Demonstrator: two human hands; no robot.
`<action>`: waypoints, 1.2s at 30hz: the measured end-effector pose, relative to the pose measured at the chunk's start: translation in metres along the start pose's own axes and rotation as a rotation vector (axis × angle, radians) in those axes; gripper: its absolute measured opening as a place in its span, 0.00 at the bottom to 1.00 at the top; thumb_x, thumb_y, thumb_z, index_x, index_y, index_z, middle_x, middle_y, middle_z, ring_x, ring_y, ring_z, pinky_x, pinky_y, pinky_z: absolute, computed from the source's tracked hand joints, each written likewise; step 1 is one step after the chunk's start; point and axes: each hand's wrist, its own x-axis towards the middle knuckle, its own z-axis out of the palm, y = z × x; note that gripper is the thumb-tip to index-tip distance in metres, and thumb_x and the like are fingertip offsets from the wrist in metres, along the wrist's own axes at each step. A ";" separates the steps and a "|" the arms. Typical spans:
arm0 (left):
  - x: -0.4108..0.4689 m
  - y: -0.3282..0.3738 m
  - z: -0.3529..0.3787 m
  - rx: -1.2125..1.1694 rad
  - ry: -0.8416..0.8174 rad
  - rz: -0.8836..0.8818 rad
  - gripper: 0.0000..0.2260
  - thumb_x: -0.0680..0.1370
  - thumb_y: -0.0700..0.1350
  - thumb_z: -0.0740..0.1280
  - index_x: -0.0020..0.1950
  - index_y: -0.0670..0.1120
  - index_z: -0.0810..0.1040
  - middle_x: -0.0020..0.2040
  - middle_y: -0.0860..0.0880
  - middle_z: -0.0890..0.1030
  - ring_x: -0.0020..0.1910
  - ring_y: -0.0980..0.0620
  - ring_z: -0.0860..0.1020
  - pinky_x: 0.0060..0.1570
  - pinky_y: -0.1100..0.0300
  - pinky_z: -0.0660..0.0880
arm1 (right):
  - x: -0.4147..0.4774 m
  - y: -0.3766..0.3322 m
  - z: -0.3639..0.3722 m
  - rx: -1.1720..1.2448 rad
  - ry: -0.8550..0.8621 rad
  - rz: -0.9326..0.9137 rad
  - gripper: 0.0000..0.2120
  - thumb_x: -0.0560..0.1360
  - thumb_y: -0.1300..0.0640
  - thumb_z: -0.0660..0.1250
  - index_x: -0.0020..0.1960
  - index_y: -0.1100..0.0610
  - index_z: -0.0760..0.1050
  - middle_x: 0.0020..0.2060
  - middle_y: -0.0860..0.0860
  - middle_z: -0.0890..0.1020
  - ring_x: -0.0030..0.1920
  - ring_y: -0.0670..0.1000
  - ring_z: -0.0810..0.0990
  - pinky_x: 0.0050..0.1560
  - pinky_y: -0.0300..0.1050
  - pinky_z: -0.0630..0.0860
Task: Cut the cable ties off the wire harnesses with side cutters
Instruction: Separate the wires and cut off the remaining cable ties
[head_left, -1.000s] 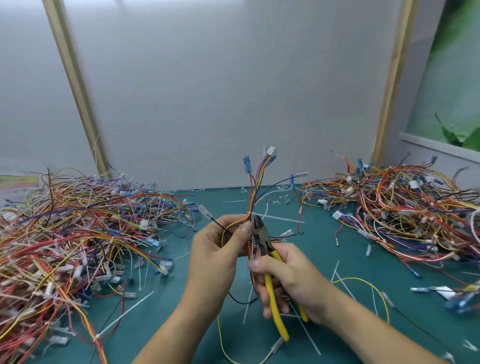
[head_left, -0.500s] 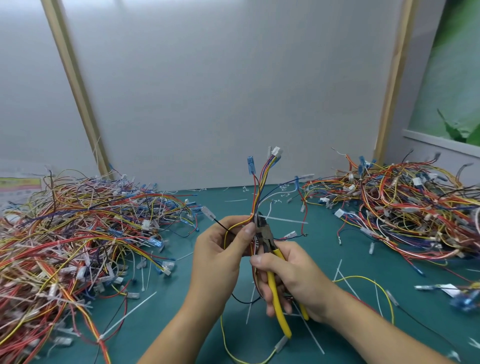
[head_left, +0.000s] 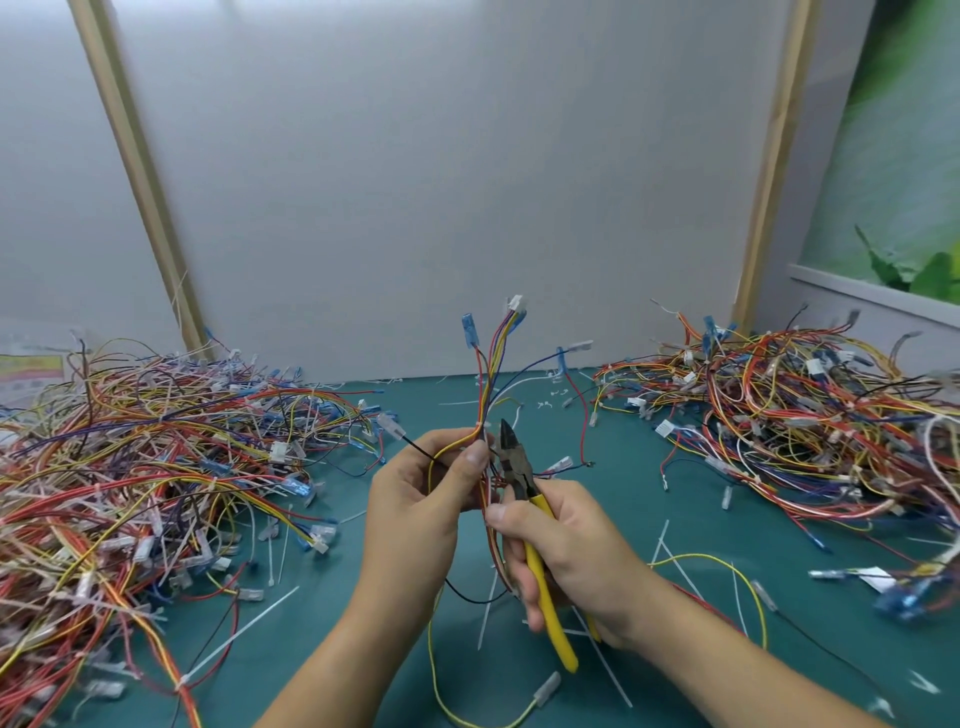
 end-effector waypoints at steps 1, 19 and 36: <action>0.000 0.000 0.000 0.002 0.005 -0.002 0.04 0.78 0.37 0.67 0.50 0.38 0.82 0.39 0.43 0.84 0.37 0.49 0.81 0.39 0.60 0.80 | -0.001 0.000 0.000 0.004 0.008 0.005 0.16 0.77 0.53 0.64 0.31 0.49 0.74 0.22 0.53 0.75 0.19 0.51 0.72 0.22 0.37 0.71; 0.007 0.005 -0.006 -0.105 0.113 -0.037 0.04 0.75 0.35 0.68 0.45 0.43 0.75 0.46 0.39 0.85 0.40 0.43 0.83 0.47 0.55 0.82 | 0.005 -0.005 -0.016 -0.014 0.477 -0.118 0.06 0.76 0.54 0.71 0.47 0.56 0.78 0.34 0.57 0.85 0.35 0.60 0.86 0.21 0.38 0.72; 0.010 0.005 -0.009 -0.233 0.146 -0.083 0.08 0.79 0.33 0.63 0.56 0.43 0.75 0.42 0.40 0.84 0.42 0.43 0.84 0.44 0.56 0.82 | 0.004 -0.015 -0.013 0.098 0.610 -0.208 0.13 0.80 0.48 0.65 0.47 0.59 0.78 0.36 0.57 0.86 0.37 0.57 0.87 0.24 0.39 0.75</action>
